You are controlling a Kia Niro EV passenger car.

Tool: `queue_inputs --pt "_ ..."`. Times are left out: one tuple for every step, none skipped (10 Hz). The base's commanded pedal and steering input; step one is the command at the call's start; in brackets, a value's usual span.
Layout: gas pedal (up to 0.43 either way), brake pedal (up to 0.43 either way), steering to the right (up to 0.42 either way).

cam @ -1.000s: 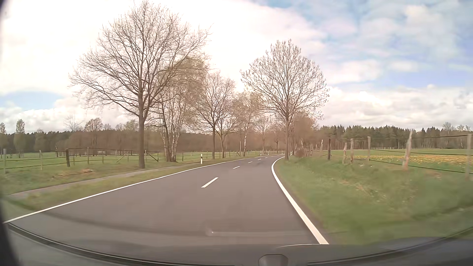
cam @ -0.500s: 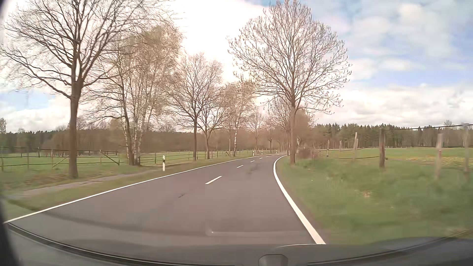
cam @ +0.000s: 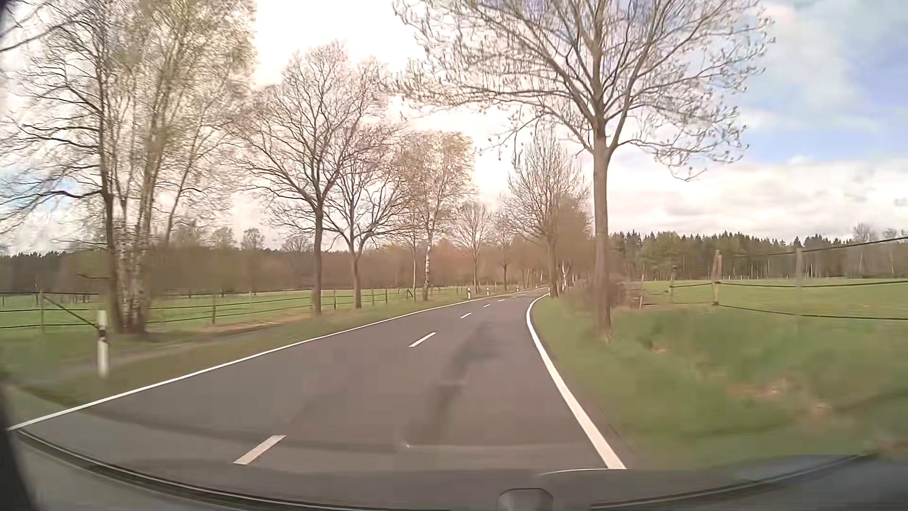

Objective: Follow the waypoints while adhering to traffic rules and regulations

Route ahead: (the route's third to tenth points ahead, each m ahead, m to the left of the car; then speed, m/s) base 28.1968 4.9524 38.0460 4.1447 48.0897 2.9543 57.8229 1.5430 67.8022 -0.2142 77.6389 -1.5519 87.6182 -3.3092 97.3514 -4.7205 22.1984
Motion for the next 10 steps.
queue_inputs --pt "0.087 0.0 0.015" --pt "0.087 0.0 0.015" --pt "0.087 0.0 0.014" --pt "0.087 0.0 0.013" --pt "0.087 0.0 0.012" --pt "0.079 0.0 0.013" --pt "0.059 0.0 0.014" --pt "0.059 0.0 0.016" --pt "0.059 0.0 0.016" --pt "0.059 0.0 0.017"
